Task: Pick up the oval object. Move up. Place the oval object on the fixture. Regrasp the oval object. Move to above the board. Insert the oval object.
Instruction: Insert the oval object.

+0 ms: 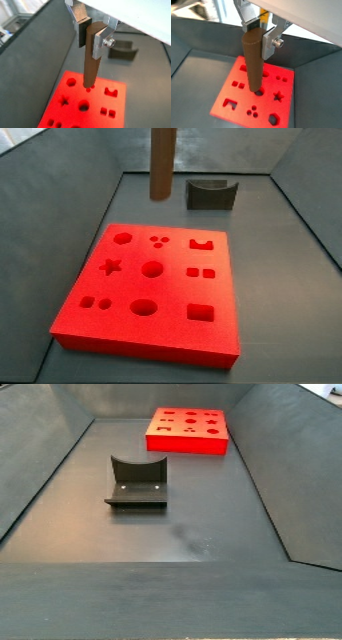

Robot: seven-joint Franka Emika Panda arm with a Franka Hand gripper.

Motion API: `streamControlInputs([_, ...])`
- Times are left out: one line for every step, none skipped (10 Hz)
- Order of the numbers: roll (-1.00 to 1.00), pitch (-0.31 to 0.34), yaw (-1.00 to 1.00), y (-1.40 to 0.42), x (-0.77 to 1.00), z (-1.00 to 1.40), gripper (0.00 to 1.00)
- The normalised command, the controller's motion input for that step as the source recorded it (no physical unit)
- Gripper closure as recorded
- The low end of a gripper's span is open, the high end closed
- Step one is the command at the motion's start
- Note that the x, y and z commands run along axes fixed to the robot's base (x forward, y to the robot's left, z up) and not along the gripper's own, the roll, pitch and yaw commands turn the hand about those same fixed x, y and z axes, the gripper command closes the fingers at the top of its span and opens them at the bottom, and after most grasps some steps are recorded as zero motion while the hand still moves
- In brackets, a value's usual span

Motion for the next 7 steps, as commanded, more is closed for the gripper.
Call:
streamControlInputs([0.00,-0.007,-0.65,-0.61,0.00,-0.35,1.00])
streamControlInputs([0.01,-0.004,-0.62,-0.65,0.00,-0.37,1.00])
streamControlInputs([0.01,0.000,-0.58,-0.69,0.00,-0.35,1.00])
streamControlInputs([0.00,0.000,-0.56,-0.70,0.00,-0.33,1.00])
streamControlInputs([0.00,-0.030,-0.57,-0.69,0.00,-0.33,1.00])
streamControlInputs([-0.01,-0.130,-0.83,-0.30,-0.02,-0.42,1.00])
streamControlInputs([-0.02,-0.103,-1.00,-0.04,0.00,-0.51,1.00])
